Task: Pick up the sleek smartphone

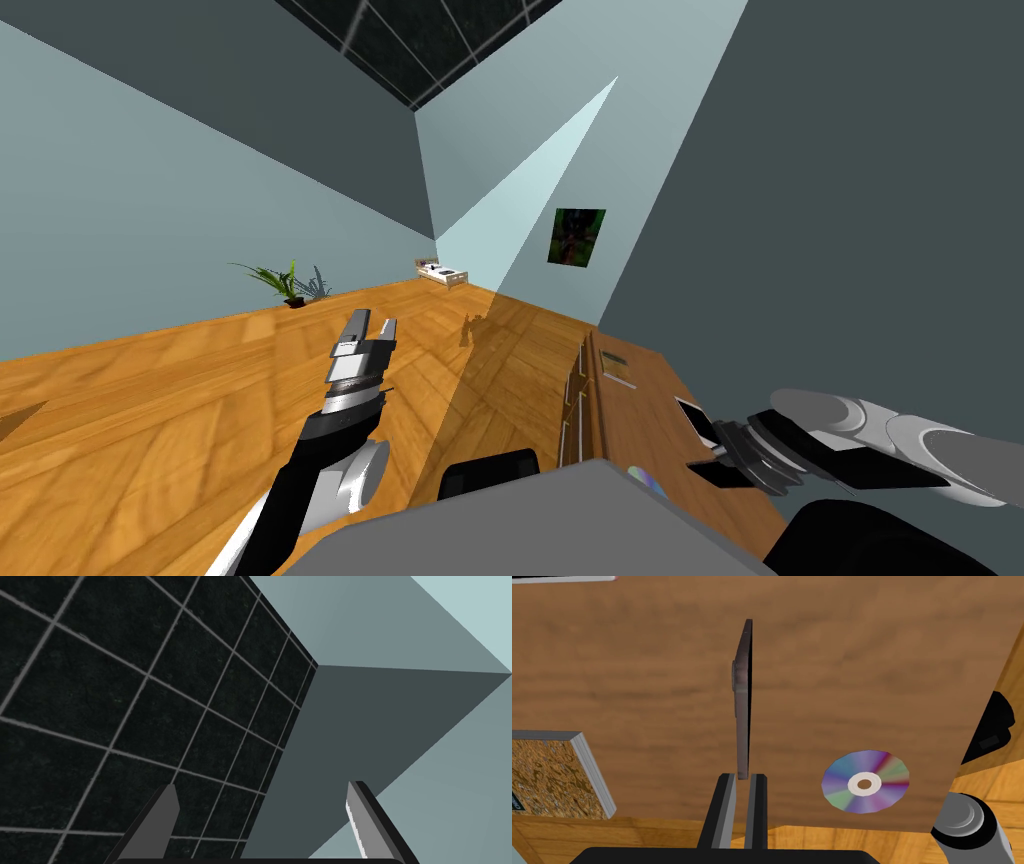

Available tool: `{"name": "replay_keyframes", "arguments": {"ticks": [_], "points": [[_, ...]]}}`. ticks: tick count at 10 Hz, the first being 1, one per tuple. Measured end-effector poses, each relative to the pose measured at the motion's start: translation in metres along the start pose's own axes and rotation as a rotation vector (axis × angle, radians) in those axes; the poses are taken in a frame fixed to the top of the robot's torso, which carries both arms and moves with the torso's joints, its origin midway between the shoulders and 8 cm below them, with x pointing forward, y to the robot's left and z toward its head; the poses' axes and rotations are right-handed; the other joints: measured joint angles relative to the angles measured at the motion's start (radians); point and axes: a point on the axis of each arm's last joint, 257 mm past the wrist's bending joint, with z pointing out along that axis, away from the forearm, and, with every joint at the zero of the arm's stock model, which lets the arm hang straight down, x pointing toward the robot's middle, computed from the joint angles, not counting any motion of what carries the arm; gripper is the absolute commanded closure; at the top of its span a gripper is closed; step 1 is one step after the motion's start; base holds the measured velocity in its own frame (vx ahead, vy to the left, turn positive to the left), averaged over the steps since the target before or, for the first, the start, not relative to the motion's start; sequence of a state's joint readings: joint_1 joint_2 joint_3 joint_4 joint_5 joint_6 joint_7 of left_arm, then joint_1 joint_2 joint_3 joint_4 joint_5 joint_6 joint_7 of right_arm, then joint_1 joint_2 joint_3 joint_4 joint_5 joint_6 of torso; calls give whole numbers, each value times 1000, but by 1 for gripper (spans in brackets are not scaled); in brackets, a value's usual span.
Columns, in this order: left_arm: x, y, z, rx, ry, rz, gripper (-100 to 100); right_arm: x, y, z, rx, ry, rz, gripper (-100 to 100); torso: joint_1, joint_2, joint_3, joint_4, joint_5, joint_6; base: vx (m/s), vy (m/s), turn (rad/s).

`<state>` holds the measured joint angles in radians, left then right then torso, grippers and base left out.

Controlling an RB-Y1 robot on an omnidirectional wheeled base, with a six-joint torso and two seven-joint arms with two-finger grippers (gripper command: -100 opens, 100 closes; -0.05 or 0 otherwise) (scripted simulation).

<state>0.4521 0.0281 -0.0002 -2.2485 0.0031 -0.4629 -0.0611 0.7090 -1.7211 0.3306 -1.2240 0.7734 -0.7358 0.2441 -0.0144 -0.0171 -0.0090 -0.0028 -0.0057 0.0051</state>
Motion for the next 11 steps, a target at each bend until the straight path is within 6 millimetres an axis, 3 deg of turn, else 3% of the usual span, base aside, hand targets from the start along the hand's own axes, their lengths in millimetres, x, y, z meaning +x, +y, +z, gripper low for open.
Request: {"name": "replay_keyframes", "arguments": {"ticks": [11], "points": [[0,0,0,0,0,0,0,39,11,-8,-9,-22,-124,100,-1,2,1,0,0,-1,97,39,-106]]}}
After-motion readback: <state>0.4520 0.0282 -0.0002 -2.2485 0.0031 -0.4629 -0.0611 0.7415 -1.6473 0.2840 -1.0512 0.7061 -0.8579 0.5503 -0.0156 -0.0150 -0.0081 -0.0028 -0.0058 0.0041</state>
